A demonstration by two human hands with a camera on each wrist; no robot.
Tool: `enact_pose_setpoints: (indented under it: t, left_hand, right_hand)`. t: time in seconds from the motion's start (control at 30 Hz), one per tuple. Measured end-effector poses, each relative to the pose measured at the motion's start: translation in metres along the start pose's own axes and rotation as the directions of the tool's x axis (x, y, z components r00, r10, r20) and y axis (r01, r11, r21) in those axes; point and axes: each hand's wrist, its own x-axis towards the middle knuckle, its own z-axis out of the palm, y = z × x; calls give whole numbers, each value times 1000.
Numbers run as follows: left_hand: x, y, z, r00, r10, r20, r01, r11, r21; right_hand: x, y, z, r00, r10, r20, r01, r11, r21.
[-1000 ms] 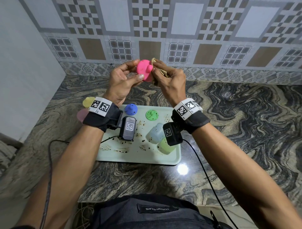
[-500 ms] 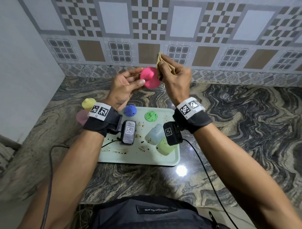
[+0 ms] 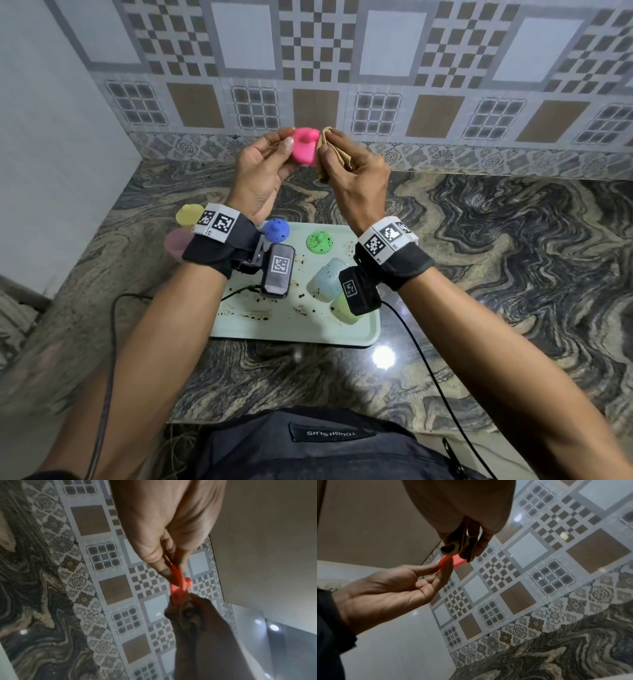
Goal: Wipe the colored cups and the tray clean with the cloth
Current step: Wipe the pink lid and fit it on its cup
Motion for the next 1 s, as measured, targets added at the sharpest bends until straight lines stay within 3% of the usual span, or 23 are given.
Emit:
enact_pose_setpoints:
  t: [0.13,0.23,0.33,0.4,0.47,0.57,0.7,0.77,0.87,0.93,1.0]
  left_hand:
    - [-5,-1,6,999,-23,-35,25,998,66]
    - [-5,2,-4,995,-52,85,34,978,207]
    - [-4,7,-18,967,-99,237,17,945,325]
    - [-2,10,-25,968,-87,234,14,954,298]
    - [0,14,-27,973,-66,222,5,964,266]
    - [2,18,-24,984,-39,176,-8,967,256]
    - [2,8,-16,998,69,-4,-67,979,191]
    - [-2,1,-12,994,92,-60,-80,979,186]
    - [-7,-7,-9,997,70,-31,-63,979,195]
    - [-9,-8,-13,998,53,33,-58,979,195]
    - [-8,-4,-18,996,36,86,-55,972,227]
  right_hand:
    - [-5,4,1,997,-71,25,74,991,-111]
    - [-2,3,-2,994,-96,51,101,988,-113]
    - [13,9,-9,997,48,62,-43,997,-71]
    - [17,13,-13,992,127,18,-127,992,13]
    - [12,13,-13,992,124,25,-125,988,85]
    - [1,8,-10,995,38,96,-47,995,92]
    - [-1,9,-6,993,-69,92,63,996,59]
    - [-1,9,-5,987,-145,68,148,988,-39]
    - [-2,11,-7,952,-299,64,305,915,-265]
    - [0,14,-11,916,-366,164,400,863,-309]
    - [5,17,-17,898,-344,275,417,864,-283]
